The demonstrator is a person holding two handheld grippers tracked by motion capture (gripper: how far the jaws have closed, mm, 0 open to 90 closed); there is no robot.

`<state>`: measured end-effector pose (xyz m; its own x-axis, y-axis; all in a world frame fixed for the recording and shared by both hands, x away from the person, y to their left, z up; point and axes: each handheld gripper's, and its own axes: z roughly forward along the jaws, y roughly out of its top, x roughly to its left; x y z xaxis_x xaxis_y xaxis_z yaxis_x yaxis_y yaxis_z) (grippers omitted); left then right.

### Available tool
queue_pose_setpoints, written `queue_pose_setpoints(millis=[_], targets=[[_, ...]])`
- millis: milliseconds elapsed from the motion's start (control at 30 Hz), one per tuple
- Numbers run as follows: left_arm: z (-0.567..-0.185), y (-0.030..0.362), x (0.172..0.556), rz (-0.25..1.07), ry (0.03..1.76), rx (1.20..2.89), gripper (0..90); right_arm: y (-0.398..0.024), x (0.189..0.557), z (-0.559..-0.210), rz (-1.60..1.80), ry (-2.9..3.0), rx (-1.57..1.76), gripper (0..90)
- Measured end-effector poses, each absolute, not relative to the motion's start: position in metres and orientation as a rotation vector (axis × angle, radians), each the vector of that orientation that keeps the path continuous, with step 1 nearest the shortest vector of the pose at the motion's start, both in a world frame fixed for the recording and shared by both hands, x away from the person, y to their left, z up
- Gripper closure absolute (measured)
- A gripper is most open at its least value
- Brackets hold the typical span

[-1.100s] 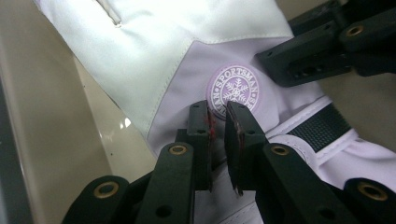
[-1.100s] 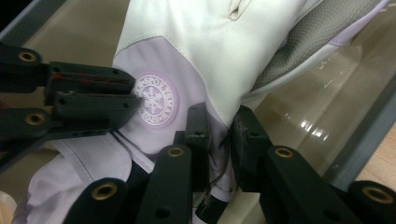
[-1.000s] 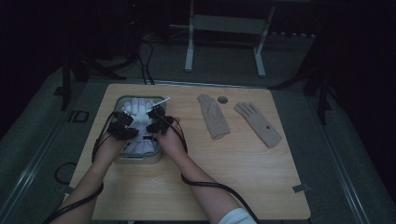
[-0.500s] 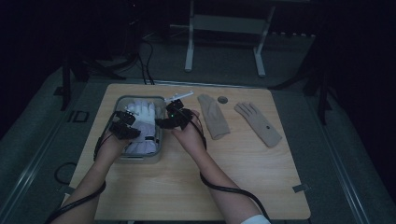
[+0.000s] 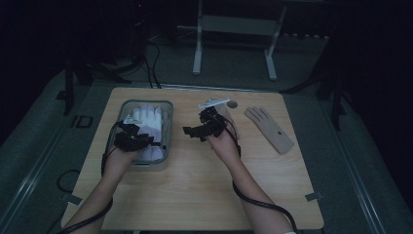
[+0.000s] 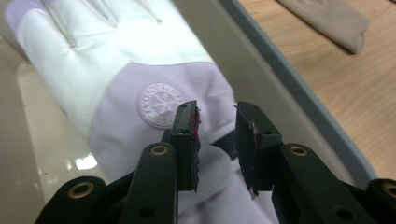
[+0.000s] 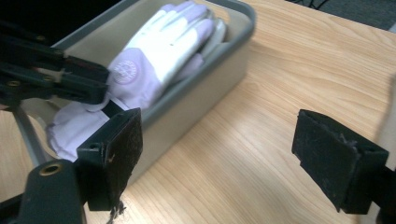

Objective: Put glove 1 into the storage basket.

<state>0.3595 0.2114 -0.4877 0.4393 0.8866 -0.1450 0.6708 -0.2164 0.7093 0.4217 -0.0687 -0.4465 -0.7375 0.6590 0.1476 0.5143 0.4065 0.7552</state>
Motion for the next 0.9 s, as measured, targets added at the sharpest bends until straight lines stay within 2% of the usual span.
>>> queue_pose_setpoints(millis=[100,300,633,733,900], targets=[[-0.483,0.211,0.353,0.367,1.285,1.921,70.0,-0.081,0.423,-0.450,1.230,2.474,1.053,15.1],[-0.474,0.206,0.332,0.291,1.122,1.784,70.0,-0.103,0.422,-0.455,1.233,2.471,0.990,14.5],[-0.480,0.166,0.304,0.342,0.998,1.886,69.9,-0.146,0.422,-0.464,1.232,2.432,1.023,14.2],[-0.487,0.156,0.297,0.322,0.960,1.873,69.8,-0.161,0.425,-0.465,1.260,2.411,1.063,13.9],[-0.507,0.141,0.287,0.263,0.885,1.858,61.9,-0.180,0.430,-0.466,1.316,2.340,1.108,13.6]])
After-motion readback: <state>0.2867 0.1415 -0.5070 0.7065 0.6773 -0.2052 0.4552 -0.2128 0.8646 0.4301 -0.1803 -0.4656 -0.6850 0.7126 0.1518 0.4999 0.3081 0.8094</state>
